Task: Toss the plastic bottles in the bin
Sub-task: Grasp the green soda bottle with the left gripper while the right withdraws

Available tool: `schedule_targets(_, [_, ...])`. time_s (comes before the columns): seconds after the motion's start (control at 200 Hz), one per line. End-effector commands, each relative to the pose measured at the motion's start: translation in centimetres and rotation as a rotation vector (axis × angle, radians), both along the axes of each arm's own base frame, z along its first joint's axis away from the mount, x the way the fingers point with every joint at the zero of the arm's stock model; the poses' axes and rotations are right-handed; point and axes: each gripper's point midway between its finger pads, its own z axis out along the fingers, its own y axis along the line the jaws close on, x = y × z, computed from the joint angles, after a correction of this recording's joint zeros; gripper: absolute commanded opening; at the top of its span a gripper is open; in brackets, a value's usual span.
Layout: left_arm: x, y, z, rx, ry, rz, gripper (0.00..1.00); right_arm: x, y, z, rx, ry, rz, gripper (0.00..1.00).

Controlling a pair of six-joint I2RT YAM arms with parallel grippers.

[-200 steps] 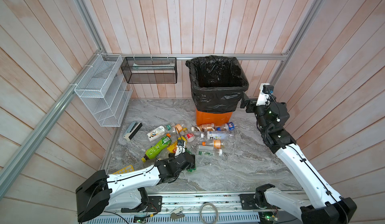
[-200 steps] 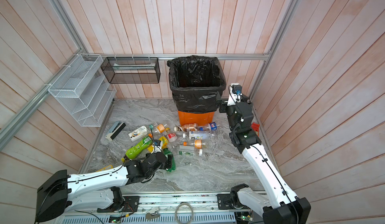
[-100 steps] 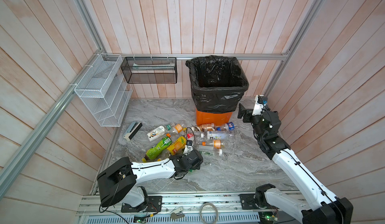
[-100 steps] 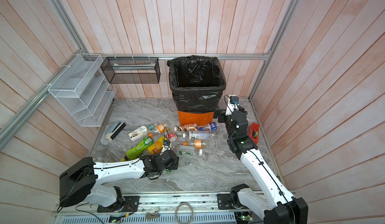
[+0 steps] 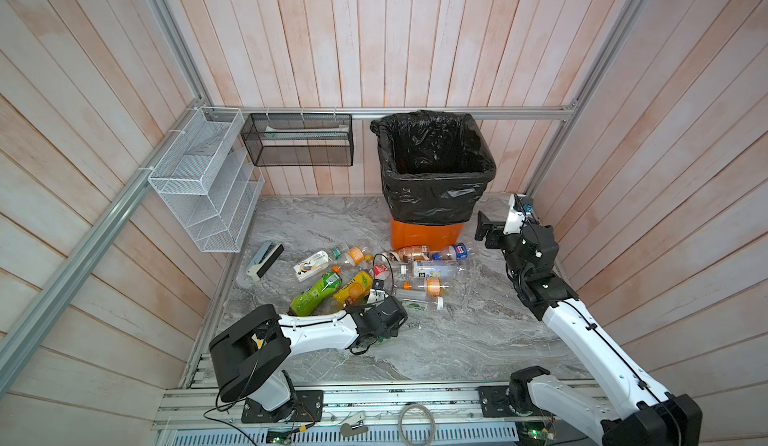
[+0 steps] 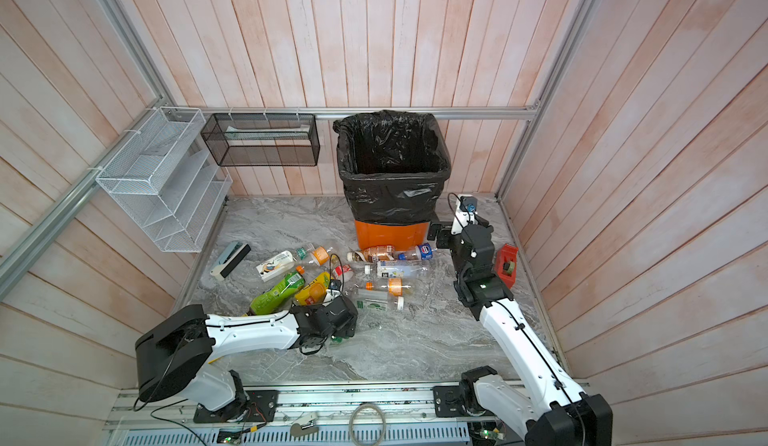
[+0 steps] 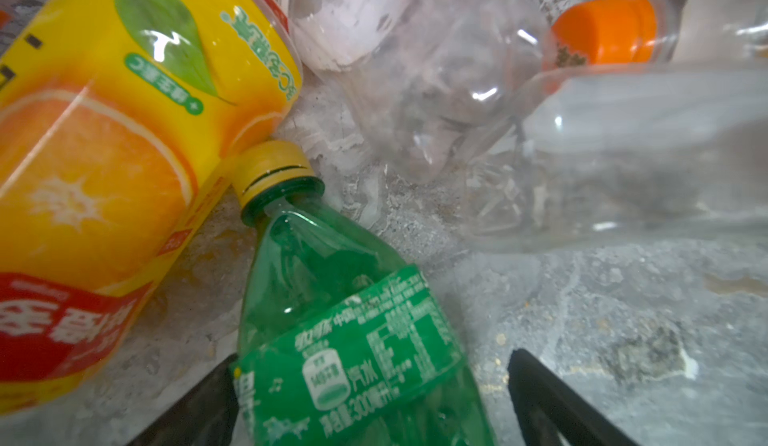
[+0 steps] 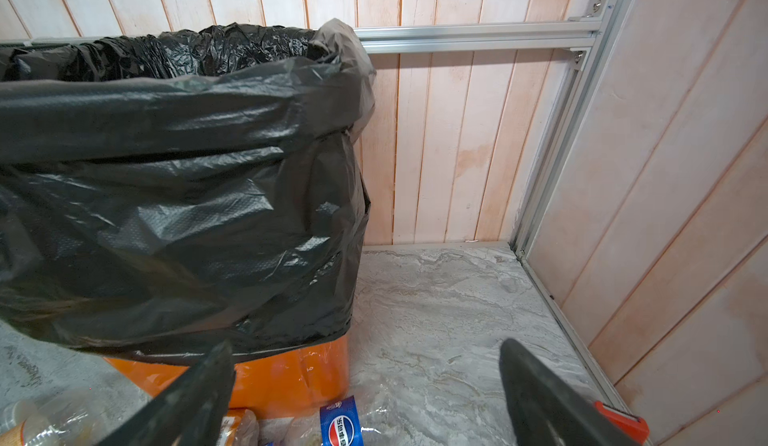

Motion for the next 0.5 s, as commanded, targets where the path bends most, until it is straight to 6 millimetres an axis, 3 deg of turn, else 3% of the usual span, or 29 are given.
schedule_targets(0.0, [0.4, -0.2, -0.1, -0.016, 0.006, 0.002, 1.00, -0.2, -0.3, -0.5, 0.010, 0.004, -0.006, 0.99])
schedule_targets(0.195, [0.1, -0.3, -0.5, -0.026, 0.018, -0.007, 0.94, -0.2, -0.4, -1.0, 0.012, 0.014, -0.011, 0.99])
schedule_targets(0.335, [-0.2, -0.2, -0.3, -0.056, 0.021, -0.012, 0.76, -0.3, -0.7, -1.2, 0.010, 0.016, -0.020, 0.99])
schedule_targets(0.495, [-0.7, 0.0, -0.3, -0.076, 0.032, -0.005, 0.70, -0.5, -1.0, -1.1, 0.011, 0.013, -0.028, 0.99])
